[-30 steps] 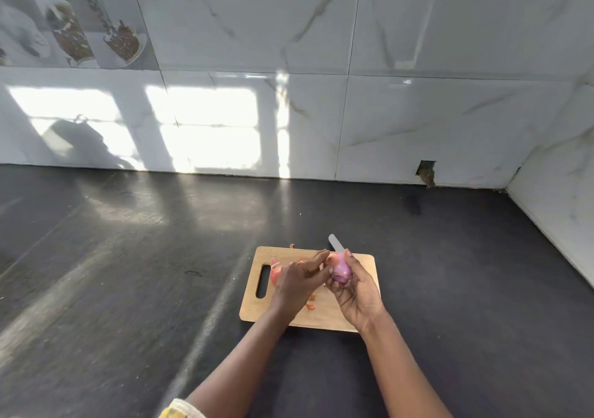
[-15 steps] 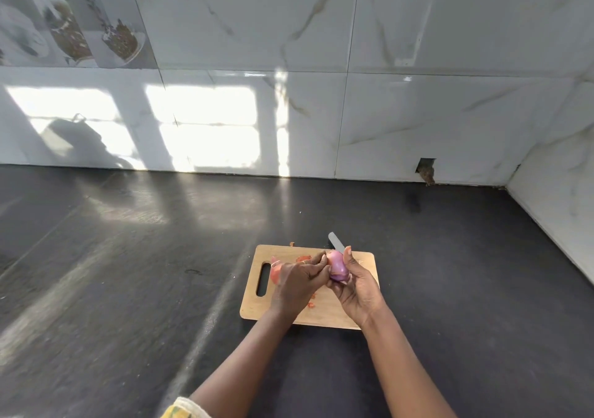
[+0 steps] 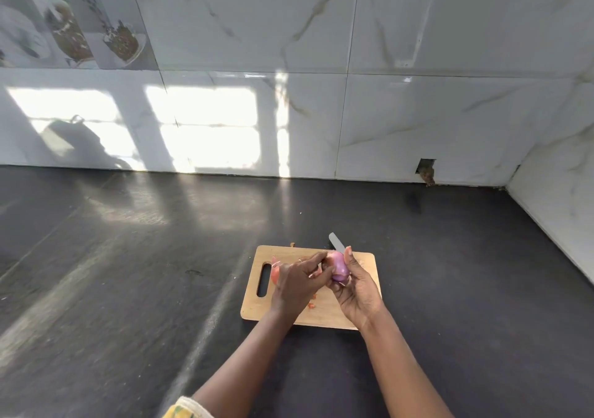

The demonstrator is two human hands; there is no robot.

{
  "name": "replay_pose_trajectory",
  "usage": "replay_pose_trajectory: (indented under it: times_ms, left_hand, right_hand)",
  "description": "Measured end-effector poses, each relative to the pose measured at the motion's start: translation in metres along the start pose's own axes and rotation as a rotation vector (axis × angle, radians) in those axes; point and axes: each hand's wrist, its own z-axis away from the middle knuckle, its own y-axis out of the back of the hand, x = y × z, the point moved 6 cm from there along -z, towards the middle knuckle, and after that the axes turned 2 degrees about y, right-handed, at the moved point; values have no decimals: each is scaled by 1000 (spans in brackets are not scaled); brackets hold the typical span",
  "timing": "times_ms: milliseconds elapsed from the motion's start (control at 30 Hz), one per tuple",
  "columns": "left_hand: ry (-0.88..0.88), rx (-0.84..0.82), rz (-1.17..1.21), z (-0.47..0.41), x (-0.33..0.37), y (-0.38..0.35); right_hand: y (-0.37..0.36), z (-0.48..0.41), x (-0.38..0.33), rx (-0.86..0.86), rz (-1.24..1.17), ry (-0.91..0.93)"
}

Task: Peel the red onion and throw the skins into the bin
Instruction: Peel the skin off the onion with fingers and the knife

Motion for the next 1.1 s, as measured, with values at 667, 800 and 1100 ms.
replay_pose_trajectory:
  times_ms: [667, 800, 1100]
  left_hand:
    - [70, -141, 106, -2, -12, -6]
    - [94, -168, 149, -5, -17, -4]
    - [118, -163, 126, -5, -19, -1]
  right_hand:
    - [-7, 4, 1, -52, 18, 0]
    - [-4, 5, 3, -28, 40, -21]
    - [-2, 2, 5, -15, 64, -23]
